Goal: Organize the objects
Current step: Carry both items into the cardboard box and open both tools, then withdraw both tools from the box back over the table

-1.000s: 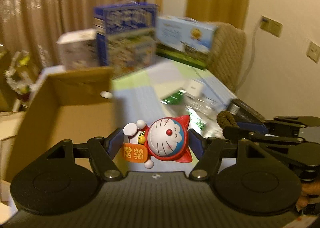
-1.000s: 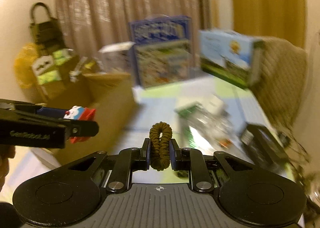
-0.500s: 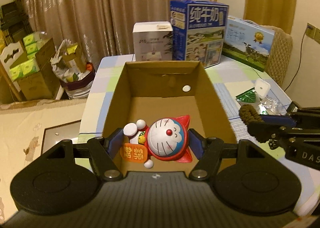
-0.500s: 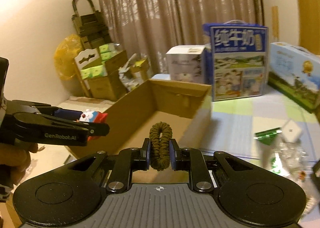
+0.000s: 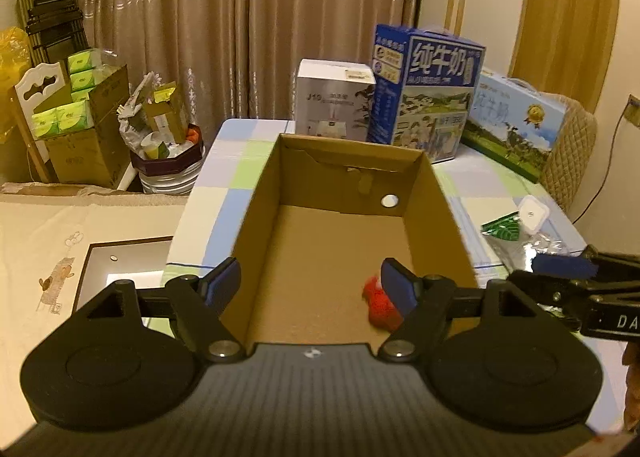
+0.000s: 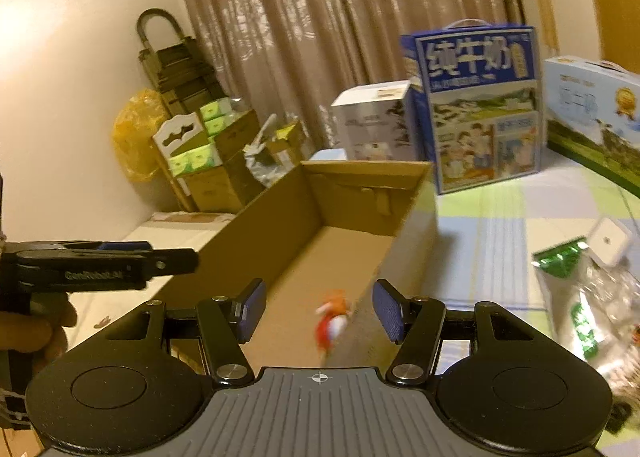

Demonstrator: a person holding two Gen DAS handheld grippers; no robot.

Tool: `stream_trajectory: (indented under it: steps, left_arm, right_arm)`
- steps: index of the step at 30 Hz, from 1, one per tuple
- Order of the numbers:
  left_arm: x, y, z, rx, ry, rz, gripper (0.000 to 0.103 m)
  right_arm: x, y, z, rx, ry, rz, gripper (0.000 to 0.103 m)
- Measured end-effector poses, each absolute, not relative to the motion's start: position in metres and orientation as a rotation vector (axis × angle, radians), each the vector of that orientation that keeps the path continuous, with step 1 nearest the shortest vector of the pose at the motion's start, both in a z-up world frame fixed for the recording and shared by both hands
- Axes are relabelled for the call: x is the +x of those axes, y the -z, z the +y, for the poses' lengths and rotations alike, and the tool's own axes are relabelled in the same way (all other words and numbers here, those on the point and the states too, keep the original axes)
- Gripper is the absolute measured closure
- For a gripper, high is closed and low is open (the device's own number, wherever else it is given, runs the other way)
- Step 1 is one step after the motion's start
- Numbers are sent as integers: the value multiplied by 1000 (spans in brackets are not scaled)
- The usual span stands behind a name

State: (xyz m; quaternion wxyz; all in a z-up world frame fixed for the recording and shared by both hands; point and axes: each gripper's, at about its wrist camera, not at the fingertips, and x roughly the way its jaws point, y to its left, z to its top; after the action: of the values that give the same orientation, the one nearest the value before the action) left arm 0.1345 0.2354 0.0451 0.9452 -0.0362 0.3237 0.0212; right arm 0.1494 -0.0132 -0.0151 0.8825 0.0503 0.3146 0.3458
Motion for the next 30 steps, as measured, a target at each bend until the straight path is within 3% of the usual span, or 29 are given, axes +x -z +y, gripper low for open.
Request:
stream_trajectory:
  steps: [18, 30]
  left_arm:
    - [76, -67, 105, -69, 153, 611, 23]
    - [88, -36, 20, 27, 285, 666, 21]
  right_arm:
    - [58, 26, -180, 131, -396, 697, 47]
    - [59, 30, -243, 68, -293, 675, 47]
